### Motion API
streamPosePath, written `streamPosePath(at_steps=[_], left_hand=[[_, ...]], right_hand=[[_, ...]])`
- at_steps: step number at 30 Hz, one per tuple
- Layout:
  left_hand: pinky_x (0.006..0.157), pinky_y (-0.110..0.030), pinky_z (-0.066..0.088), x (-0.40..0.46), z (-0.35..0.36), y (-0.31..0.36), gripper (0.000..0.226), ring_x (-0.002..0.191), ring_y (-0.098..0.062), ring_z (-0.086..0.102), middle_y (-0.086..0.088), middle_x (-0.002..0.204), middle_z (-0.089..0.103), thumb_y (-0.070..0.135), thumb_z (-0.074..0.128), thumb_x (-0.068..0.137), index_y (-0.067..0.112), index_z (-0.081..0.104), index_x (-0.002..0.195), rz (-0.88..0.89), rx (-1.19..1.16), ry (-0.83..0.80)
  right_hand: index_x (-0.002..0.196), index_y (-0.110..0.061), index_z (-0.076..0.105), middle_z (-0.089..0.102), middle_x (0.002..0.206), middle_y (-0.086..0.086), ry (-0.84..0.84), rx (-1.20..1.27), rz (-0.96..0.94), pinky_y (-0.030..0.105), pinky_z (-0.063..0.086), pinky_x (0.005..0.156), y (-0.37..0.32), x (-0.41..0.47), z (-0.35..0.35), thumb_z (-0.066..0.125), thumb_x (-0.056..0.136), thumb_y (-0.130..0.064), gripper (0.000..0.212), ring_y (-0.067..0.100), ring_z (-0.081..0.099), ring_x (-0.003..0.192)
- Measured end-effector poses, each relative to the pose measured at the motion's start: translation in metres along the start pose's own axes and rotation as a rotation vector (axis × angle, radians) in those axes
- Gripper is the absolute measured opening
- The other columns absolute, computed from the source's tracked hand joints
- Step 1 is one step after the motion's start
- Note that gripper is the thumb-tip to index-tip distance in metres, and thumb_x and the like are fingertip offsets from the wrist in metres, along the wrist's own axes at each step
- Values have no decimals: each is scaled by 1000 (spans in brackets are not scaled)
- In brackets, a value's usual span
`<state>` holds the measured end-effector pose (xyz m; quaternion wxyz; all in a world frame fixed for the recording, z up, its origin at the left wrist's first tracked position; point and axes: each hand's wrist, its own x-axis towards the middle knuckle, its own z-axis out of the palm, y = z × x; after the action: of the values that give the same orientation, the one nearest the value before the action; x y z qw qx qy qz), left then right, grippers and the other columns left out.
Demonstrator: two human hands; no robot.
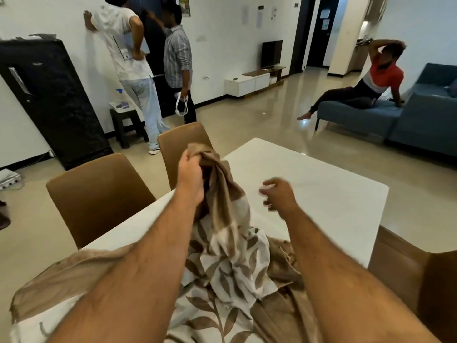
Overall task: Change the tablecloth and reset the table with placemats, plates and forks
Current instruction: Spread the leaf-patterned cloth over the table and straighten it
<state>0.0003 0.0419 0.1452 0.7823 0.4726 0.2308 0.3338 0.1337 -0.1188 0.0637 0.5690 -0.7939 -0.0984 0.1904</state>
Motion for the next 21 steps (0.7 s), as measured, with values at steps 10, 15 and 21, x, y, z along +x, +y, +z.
streamPosePath(at_steps=[10, 15, 21], left_hand=[[97, -44, 50, -3, -11, 51, 52, 102, -31, 63, -16, 109, 68, 42, 28, 101, 10, 68, 106, -66, -236, -3], [94, -45, 53, -3, -42, 38, 51, 103, -30, 63, -15, 110, 67, 41, 30, 99, 11, 65, 121, -44, -210, 181], [92, -44, 53, -3, -75, 25, 53, 102, -30, 61, -18, 124, 64, 39, 37, 92, 9, 62, 128, -32, -246, 294]], right_hand=[[111, -28, 48, 61, 95, 4, -589, -710, 95, 33, 59, 63, 62, -34, 62, 74, 78, -34, 43, 21, 63, 81], [79, -12, 66, 70, 80, 1, -738, -277, 269, 26, 59, 70, 43, -34, 33, 70, 88, -38, 28, 11, 69, 72], [90, -12, 65, 68, 72, 4, -654, -427, 353, 31, 56, 58, 78, -35, 46, 63, 91, -45, 33, 16, 61, 57]])
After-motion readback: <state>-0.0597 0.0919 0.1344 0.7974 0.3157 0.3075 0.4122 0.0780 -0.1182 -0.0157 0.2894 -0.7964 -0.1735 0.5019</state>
